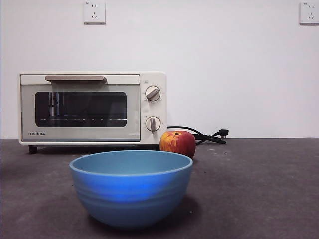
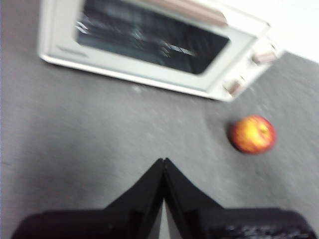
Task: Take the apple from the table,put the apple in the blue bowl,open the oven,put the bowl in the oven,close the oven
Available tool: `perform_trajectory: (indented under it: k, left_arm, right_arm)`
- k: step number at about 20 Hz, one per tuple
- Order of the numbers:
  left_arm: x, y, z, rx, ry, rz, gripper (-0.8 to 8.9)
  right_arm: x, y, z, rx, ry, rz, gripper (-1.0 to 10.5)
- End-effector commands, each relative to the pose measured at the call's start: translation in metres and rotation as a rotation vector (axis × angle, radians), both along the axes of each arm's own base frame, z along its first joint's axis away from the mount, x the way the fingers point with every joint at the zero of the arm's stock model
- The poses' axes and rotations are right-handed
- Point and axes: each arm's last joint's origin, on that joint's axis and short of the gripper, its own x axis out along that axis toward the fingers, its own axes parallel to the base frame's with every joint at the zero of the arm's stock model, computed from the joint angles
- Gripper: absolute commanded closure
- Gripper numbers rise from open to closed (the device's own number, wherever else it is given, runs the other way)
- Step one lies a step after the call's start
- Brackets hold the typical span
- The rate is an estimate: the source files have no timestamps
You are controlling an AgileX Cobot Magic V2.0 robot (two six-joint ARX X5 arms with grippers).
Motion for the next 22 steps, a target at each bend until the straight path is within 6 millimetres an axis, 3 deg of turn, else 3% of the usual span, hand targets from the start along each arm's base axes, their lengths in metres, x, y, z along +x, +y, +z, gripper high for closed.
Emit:
perform_trajectory:
  k: [1,5,8,16,20,22]
  left_arm:
    - [0.008,-0.002,-0.002,-0.04,0.038,-0.057,8.18]
    - [0.018,-0.004,-0.014,-0.108,0.128,-0.151,8.17]
    - [0.019,-0.006,-0.018,-0.134,0.161,-0.189,8.18]
    - [0.016,-0.011,-0.021,-0.134,0.202,-0.217,8.18]
    - [0.015,-0.011,-0.023,-0.136,0.229,-0.22,8.18]
    - [0.014,-0.012,-0.023,-0.137,0.234,-0.221,8.18]
  right_arm:
    - [0.021,0.003,0.002,0.063,0.068,0.103,9.5]
    - [0.054,0.006,0.001,0.131,0.182,0.125,9.5]
    - [0.075,0.026,0.006,0.07,0.229,0.226,9.5]
    - [0.137,0.131,0.019,-0.172,0.316,0.401,8.4]
    - [0.162,0.17,0.012,-0.243,0.352,0.435,6.3]
    - [0.175,0.183,0.006,-0.272,0.349,0.429,4.6]
